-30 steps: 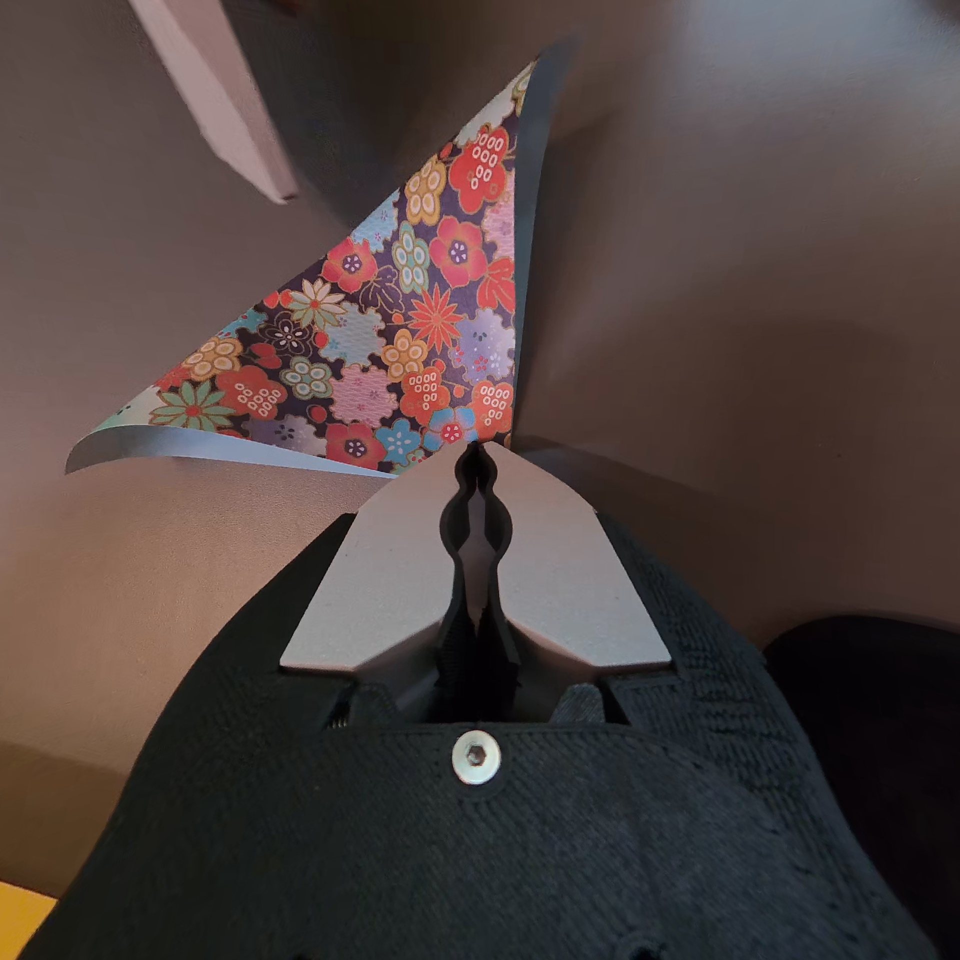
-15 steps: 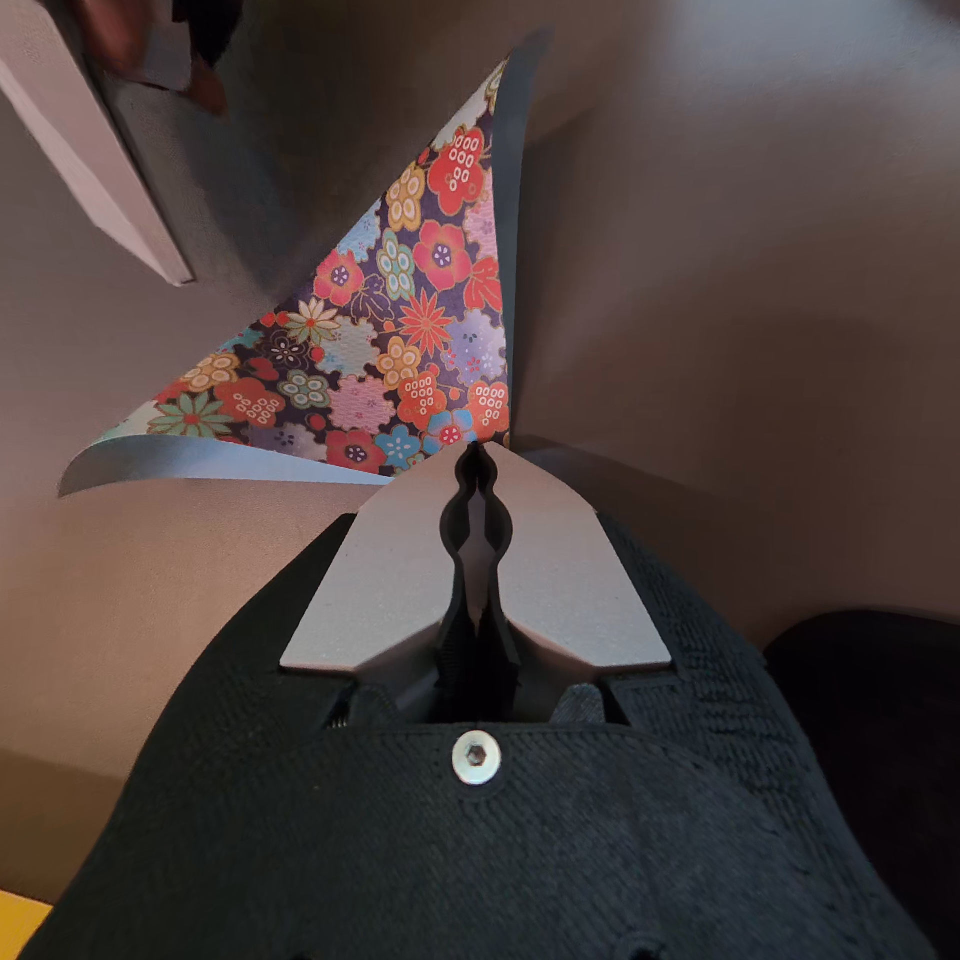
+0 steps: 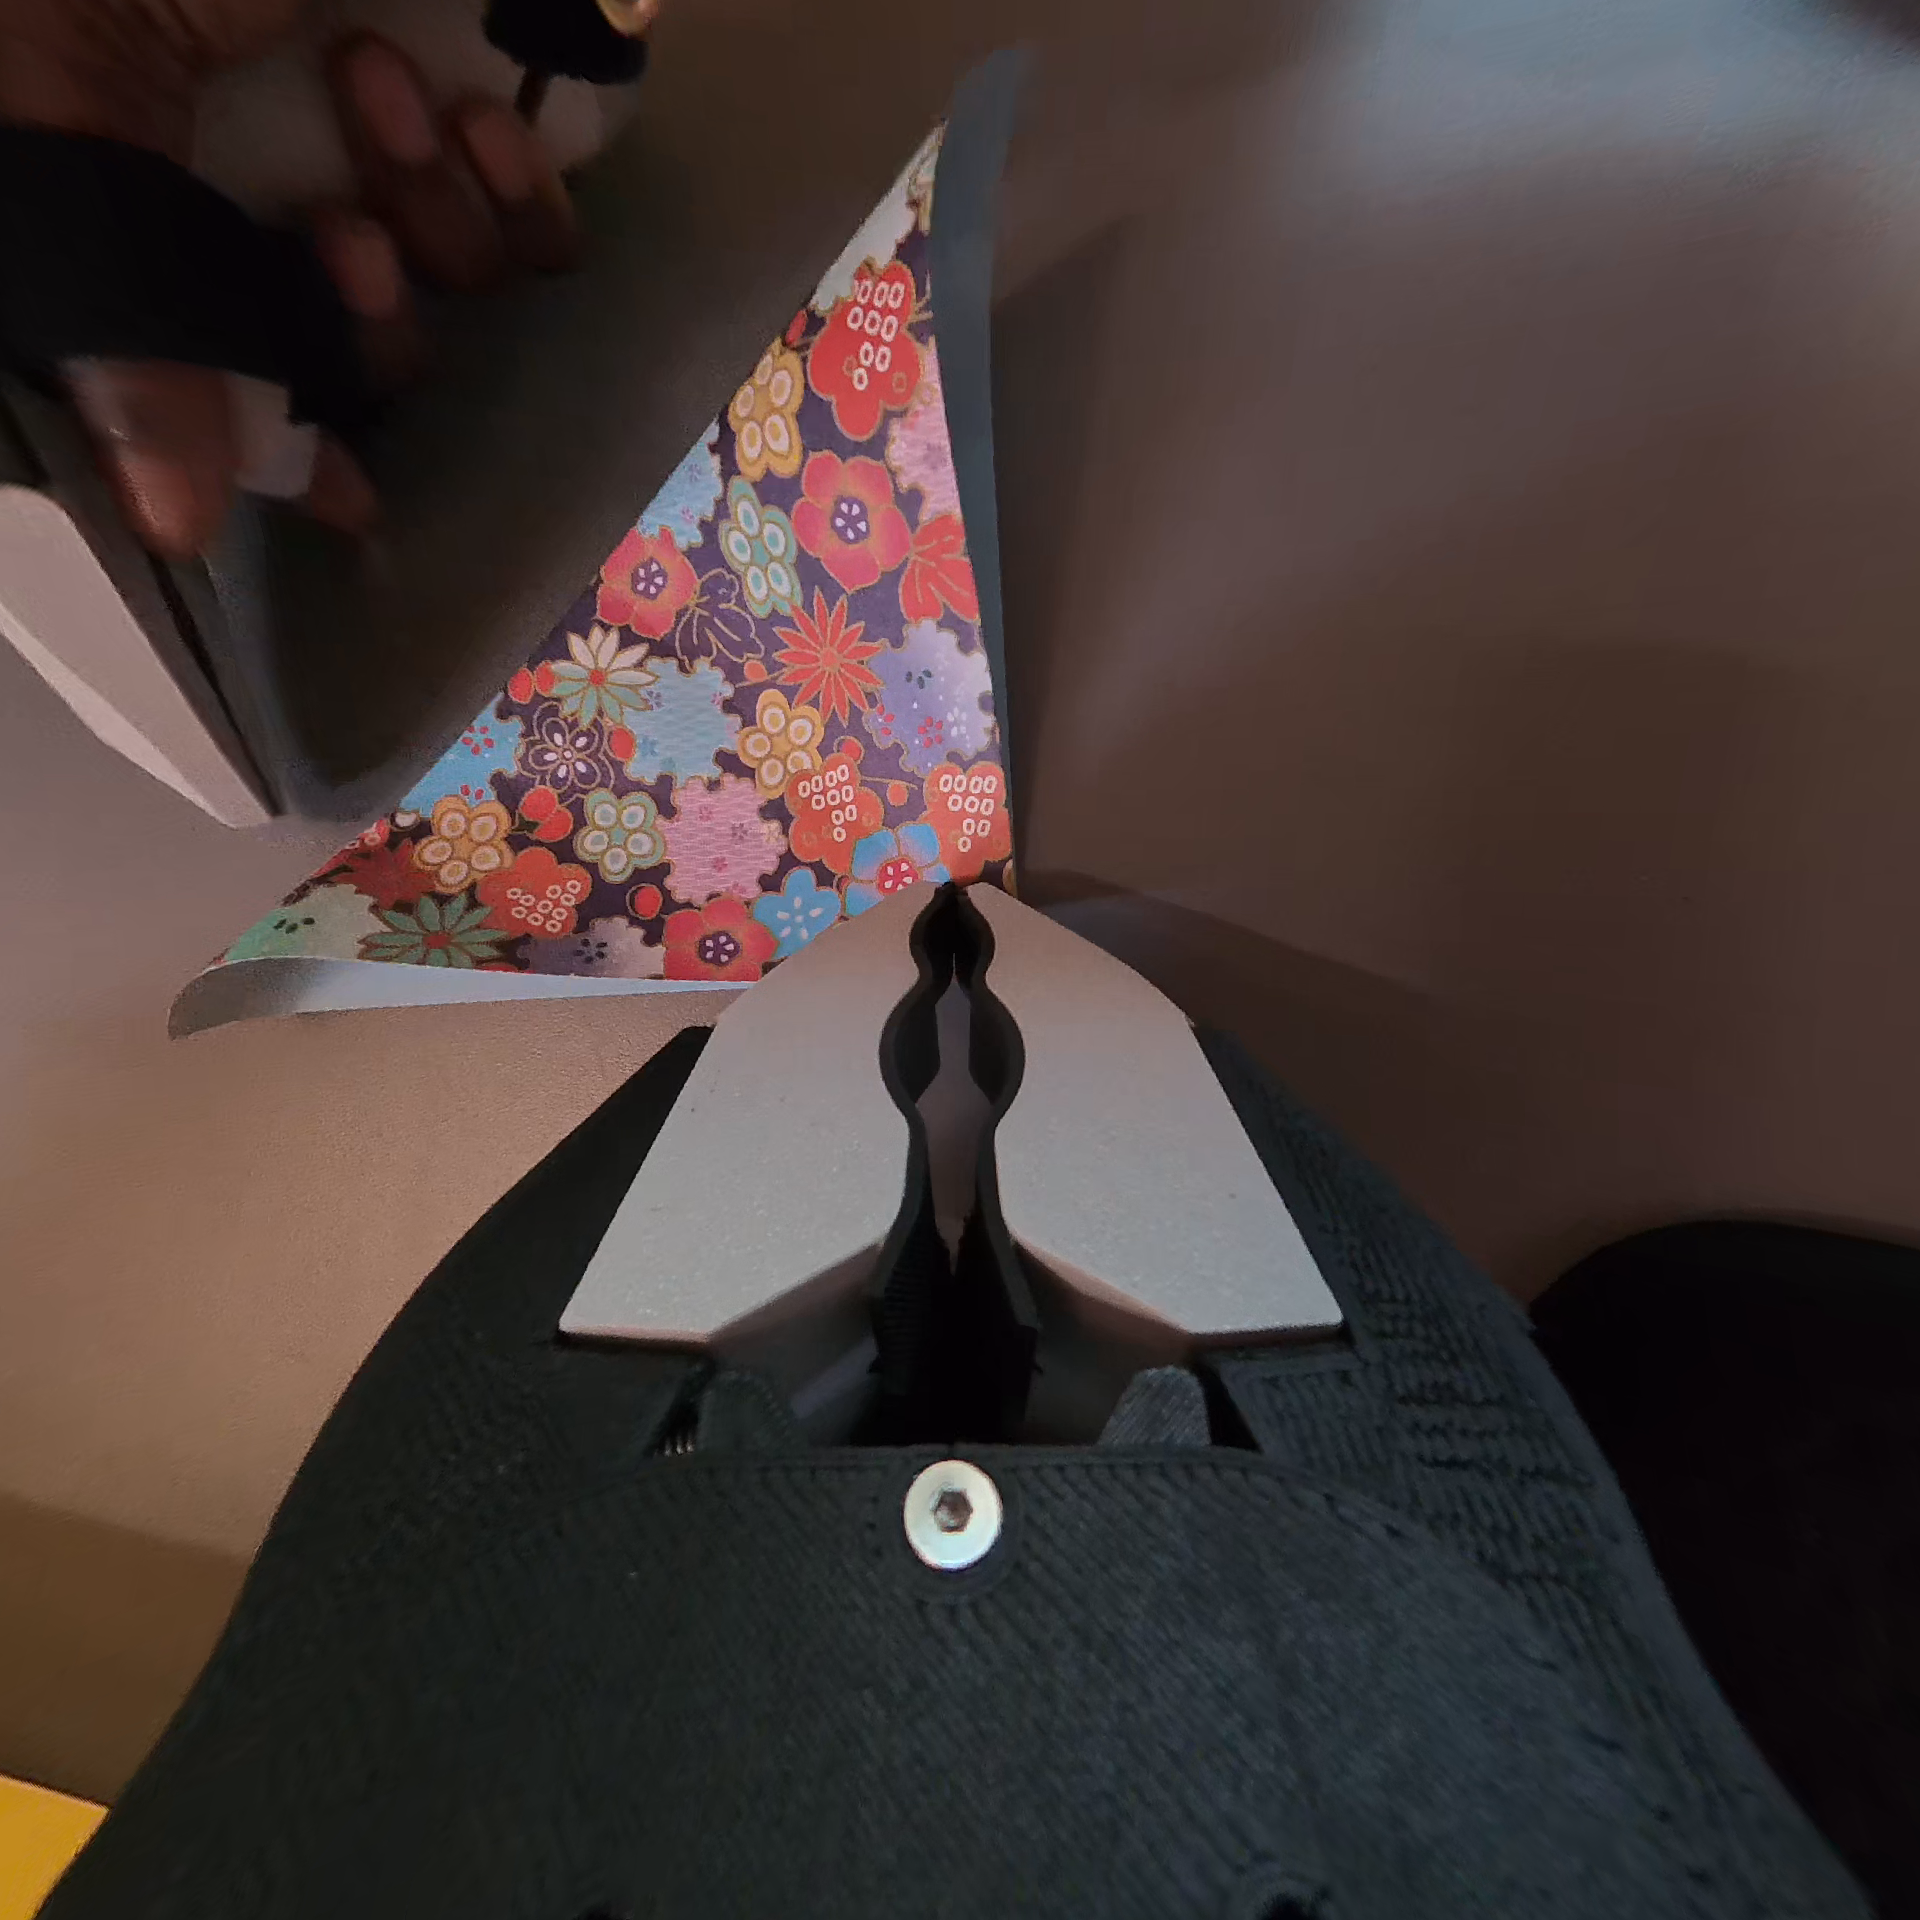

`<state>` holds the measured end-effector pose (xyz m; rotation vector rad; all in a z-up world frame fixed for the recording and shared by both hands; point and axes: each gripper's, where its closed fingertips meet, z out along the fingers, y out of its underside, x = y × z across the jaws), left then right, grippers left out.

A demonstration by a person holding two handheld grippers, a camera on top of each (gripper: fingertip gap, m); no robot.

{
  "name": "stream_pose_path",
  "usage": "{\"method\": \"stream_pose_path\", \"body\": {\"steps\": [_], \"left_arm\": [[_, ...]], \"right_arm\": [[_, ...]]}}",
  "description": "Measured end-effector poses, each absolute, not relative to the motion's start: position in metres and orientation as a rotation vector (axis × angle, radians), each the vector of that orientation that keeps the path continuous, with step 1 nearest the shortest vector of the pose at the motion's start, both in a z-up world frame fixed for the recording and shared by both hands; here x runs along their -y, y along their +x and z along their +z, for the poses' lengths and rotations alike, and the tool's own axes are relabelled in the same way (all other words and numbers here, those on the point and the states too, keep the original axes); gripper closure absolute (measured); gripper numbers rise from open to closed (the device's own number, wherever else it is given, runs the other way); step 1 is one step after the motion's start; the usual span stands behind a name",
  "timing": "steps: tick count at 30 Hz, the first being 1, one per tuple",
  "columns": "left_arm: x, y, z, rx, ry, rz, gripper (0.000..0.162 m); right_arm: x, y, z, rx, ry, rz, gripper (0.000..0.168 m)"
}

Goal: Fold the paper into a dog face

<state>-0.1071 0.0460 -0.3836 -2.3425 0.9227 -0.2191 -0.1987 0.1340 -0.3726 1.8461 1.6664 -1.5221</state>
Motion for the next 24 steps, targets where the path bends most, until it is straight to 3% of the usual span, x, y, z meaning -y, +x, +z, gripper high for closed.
{"method": "stream_pose_path", "body": {"steps": [2,6,19,21,24], "left_arm": [[-0.046,-0.107,-0.383,-0.924,-2.341,-0.218,0.162],[-0.046,-0.107,-0.383,-0.933,-2.339,-0.213,0.162],[-0.046,-0.107,-0.383,-0.932,-2.340,-0.203,0.162],[-0.046,-0.107,-0.383,-0.931,-2.341,-0.207,0.161],[-0.046,-0.107,-0.383,-0.938,-2.338,-0.201,0.161]], "right_arm": [[-0.114,-0.185,-0.355,-1.604,1.637,-1.573,0.168],[-0.078,-0.161,-0.376,-1.713,1.452,-1.294,0.168],[-0.133,-0.245,-0.374,-1.798,1.768,-1.519,0.168],[-0.126,-0.238,-0.352,-1.757,1.639,-1.647,0.168],[-0.102,-0.199,-0.358,-1.836,1.434,-1.428,0.168]]}}
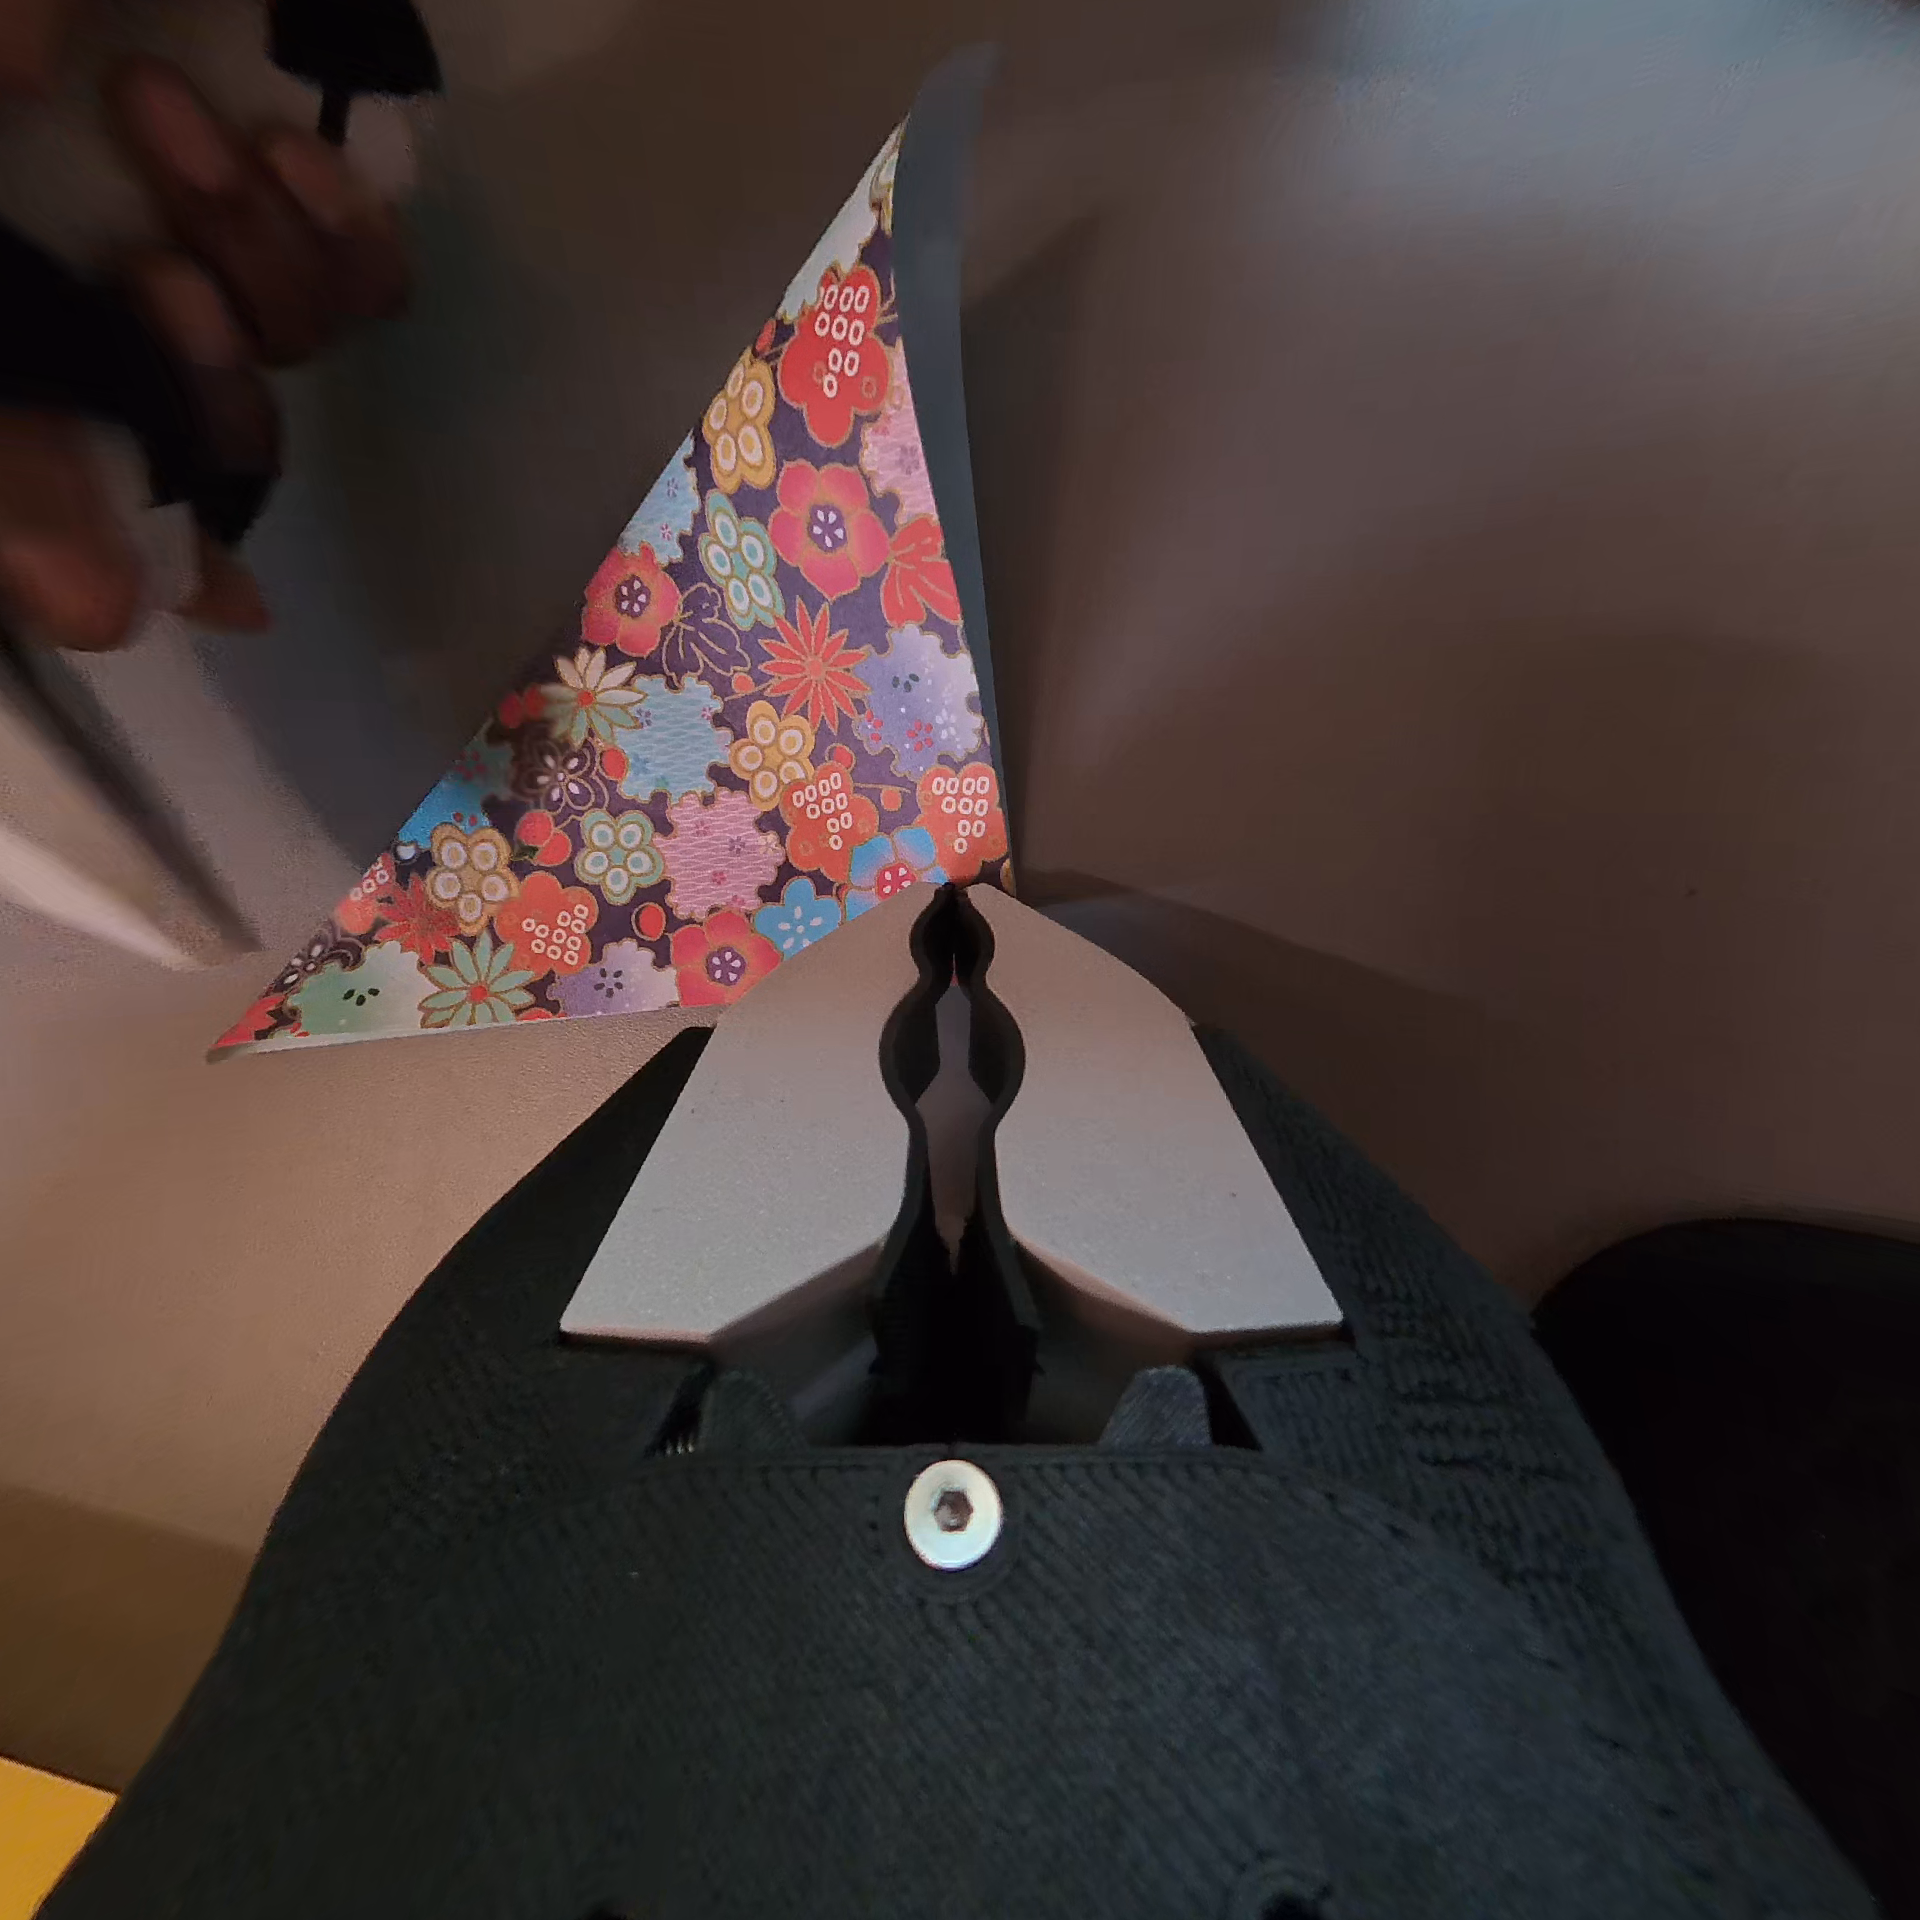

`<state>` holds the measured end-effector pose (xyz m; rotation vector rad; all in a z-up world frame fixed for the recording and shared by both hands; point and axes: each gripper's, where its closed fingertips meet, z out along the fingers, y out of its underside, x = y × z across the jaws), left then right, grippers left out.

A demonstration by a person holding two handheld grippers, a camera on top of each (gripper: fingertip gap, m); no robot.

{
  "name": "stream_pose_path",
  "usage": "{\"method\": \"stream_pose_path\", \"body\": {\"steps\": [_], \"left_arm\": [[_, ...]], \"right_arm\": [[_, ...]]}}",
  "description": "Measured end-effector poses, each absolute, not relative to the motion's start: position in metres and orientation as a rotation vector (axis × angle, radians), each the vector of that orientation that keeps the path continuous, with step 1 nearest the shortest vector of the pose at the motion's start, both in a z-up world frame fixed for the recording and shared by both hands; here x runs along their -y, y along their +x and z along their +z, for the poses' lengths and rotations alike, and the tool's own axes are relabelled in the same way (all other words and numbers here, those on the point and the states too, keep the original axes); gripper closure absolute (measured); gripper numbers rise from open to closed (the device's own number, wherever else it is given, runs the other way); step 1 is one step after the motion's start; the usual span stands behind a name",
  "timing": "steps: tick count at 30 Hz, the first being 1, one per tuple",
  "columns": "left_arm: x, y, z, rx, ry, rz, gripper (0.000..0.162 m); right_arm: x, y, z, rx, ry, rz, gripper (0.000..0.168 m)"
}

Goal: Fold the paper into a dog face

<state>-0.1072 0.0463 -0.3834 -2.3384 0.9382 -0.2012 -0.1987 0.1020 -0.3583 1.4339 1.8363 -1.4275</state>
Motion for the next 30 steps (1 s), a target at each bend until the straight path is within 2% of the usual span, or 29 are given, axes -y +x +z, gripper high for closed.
{"method": "stream_pose_path", "body": {"steps": [3,9,13,17,24,30], "left_arm": [[-0.046,-0.107,-0.383,-0.946,-2.335,-0.184,0.162],[-0.047,-0.108,-0.384,-0.958,-2.334,-0.167,0.162],[-0.047,-0.108,-0.384,-0.949,-2.334,-0.171,0.162],[-0.047,-0.108,-0.384,-0.939,-2.336,-0.184,0.162],[-0.047,-0.109,-0.384,-0.954,-2.338,-0.155,0.162],[-0.047,-0.109,-0.384,-0.952,-2.340,-0.136,0.162]], "right_arm": [[-0.084,-0.190,-0.377,-1.856,1.384,-1.263,0.168],[-0.091,-0.225,-0.377,-1.825,1.456,-1.324,0.168],[-0.124,-0.262,-0.378,-1.839,1.683,-1.458,0.168],[-0.120,-0.246,-0.340,-1.737,1.525,-1.681,0.168],[-0.084,-0.110,-0.352,-1.712,1.365,-1.156,0.168],[-0.093,-0.095,-0.376,-1.559,1.417,-1.054,0.168]]}}
